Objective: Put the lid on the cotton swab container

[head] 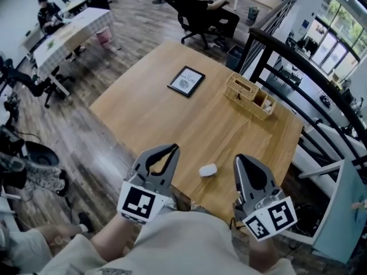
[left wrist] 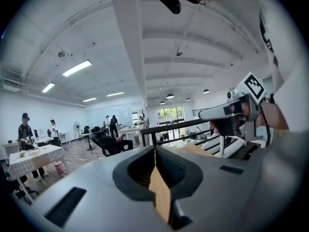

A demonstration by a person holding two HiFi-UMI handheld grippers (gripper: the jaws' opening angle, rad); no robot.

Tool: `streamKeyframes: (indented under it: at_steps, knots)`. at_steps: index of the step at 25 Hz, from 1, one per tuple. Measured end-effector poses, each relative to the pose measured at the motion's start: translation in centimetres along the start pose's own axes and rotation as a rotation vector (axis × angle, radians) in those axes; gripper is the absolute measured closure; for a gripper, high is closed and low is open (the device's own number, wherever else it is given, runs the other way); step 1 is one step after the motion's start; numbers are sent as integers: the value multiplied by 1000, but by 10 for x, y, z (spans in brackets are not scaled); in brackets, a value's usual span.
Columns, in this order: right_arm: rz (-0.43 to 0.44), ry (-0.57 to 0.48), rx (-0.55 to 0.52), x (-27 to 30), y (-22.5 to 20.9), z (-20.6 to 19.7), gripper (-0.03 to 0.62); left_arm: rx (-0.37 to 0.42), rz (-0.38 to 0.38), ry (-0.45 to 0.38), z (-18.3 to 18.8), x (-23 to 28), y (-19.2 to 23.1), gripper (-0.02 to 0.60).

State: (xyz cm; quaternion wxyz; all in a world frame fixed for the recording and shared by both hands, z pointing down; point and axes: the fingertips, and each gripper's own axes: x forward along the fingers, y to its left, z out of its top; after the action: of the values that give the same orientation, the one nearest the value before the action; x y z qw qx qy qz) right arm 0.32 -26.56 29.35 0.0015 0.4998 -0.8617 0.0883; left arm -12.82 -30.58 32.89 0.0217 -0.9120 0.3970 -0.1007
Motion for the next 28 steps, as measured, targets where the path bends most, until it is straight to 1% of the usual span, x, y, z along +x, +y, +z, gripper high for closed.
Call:
streamKeyframes:
  at_steps: [4, 8, 11, 15, 28]
  knots:
    - [3, -39, -51, -11, 10, 25, 568, -10, 33, -27, 17, -14, 11, 555]
    - [-4, -48, -94, -15, 14, 33, 569, 22, 41, -38, 24, -17, 14, 555]
    - [-2, -50, -93, -16, 16, 33, 569, 33, 40, -45, 27, -19, 12, 555]
    - [4, -38, -78, -14, 16, 29, 569, 25, 40, -49, 27, -23, 11, 555]
    - [-8, -6, -111, -13, 20, 20, 569, 31, 49, -49, 26, -35, 10, 555]
